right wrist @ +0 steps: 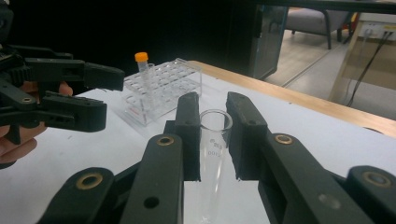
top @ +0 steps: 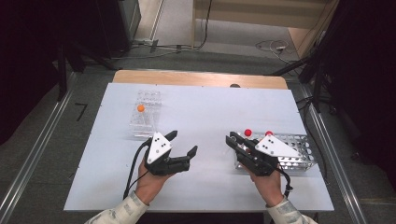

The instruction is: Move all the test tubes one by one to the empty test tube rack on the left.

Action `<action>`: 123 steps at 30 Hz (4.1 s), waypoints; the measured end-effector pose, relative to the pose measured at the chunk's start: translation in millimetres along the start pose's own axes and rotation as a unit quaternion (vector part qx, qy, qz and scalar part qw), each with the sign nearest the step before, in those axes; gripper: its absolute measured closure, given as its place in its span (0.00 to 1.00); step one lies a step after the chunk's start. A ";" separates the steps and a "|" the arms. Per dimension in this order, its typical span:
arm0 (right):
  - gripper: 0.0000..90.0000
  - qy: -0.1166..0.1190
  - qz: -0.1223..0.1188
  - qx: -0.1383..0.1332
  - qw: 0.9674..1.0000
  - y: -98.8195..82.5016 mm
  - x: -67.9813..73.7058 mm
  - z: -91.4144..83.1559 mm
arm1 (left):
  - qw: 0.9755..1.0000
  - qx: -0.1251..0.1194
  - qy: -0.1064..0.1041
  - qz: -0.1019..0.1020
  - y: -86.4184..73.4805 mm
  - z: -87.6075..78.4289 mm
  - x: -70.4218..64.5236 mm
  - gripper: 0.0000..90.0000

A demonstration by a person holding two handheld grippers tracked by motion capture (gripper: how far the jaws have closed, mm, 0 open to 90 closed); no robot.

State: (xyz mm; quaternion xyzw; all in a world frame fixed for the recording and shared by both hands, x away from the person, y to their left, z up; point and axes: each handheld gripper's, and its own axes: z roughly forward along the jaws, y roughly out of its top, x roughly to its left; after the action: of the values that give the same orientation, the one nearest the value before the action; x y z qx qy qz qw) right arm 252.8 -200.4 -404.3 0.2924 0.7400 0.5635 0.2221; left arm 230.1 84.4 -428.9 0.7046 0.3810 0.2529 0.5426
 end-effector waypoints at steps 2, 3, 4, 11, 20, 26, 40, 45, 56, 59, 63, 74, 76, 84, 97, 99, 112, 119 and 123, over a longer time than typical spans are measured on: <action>0.81 0.006 0.003 0.005 1.000 0.0 3.2 7.9 | 1.000 -0.001 -0.003 0.004 0.3 0.2 -2.3 0.22; 0.81 0.011 0.005 0.006 1.000 0.2 4.5 11.3 | 1.000 -0.002 -0.006 0.004 0.1 0.5 -3.5 0.23; 0.81 0.012 0.004 0.007 1.000 0.5 6.0 14.6 | 1.000 -0.002 -0.008 0.006 0.0 0.7 -4.7 0.23; 0.81 0.031 0.008 0.015 0.999 2.1 15.0 36.0 | 0.999 -0.002 -0.024 0.022 -1.6 3.6 -14.2 0.30; 0.81 0.060 0.007 0.019 0.998 6.4 33.4 54.2 | 0.998 0.002 -0.044 0.041 -4.4 6.6 -21.8 0.49; 0.81 0.074 0.007 0.023 0.997 6.9 42.3 58.9 | 0.998 0.004 -0.041 0.048 -5.8 7.2 -21.0 0.60; 0.81 0.083 0.006 0.024 0.996 5.8 48.1 61.6 | 0.999 -0.001 -0.027 0.047 -7.6 6.7 -19.1 0.76; 0.81 0.084 0.007 0.025 0.996 6.0 47.9 61.0 | 0.999 0.000 -0.026 0.045 -7.5 6.3 -18.0 0.80; 0.73 0.090 0.011 0.024 0.996 7.4 45.1 59.5 | 0.999 0.000 -0.030 0.040 -8.0 6.4 -17.6 0.84; 0.70 0.091 0.016 0.022 0.995 8.4 43.3 57.7 | 0.999 0.001 -0.030 0.039 -8.2 6.7 -17.2 0.84; 0.62 0.095 0.019 0.017 0.995 10.7 39.7 53.6 | 0.999 0.002 -0.027 0.032 -8.4 6.9 -14.3 0.84; 0.47 0.078 0.020 0.009 0.997 12.5 18.9 21.9 | 1.000 0.002 0.009 -0.007 -0.5 1.7 13.1 0.84; 0.45 0.076 0.016 0.016 0.997 6.7 16.6 16.6 | 1.000 -0.001 0.018 -0.015 2.1 -0.2 20.1 0.84; 0.43 0.061 -0.007 0.047 0.997 -11.7 14.7 1.0 | 0.998 -0.022 0.056 -0.036 15.2 -7.4 47.1 0.84; 0.42 0.050 -0.006 0.053 0.997 -23.3 8.7 -17.3 | 0.989 -0.033 0.135 -0.044 21.3 -12.0 89.5 0.84; 0.42 0.048 -0.004 0.054 0.997 -24.2 7.3 -18.9 | 0.988 -0.033 0.147 -0.041 20.2 -11.5 93.9 0.84; 0.42 0.044 -0.001 0.054 0.998 -25.9 5.5 -21.9 | 0.981 -0.032 0.187 -0.032 8.4 -4.2 109.8 0.84; 0.43 0.044 -0.002 0.054 0.998 -26.3 5.7 -21.9 | 0.980 -0.026 0.192 -0.036 0.1 1.7 114.3 0.84; 0.43 0.044 -0.003 0.054 0.998 -26.6 5.3 -21.8 | 0.980 -0.023 0.193 -0.035 -2.5 3.6 113.1 0.84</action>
State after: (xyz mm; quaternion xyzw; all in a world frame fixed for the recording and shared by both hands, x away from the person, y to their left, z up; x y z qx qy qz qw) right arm 229.7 -217.2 -424.1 0.2768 0.7791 0.5344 0.1754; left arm 298.0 174.4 -438.7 0.6158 0.4972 0.3735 0.4838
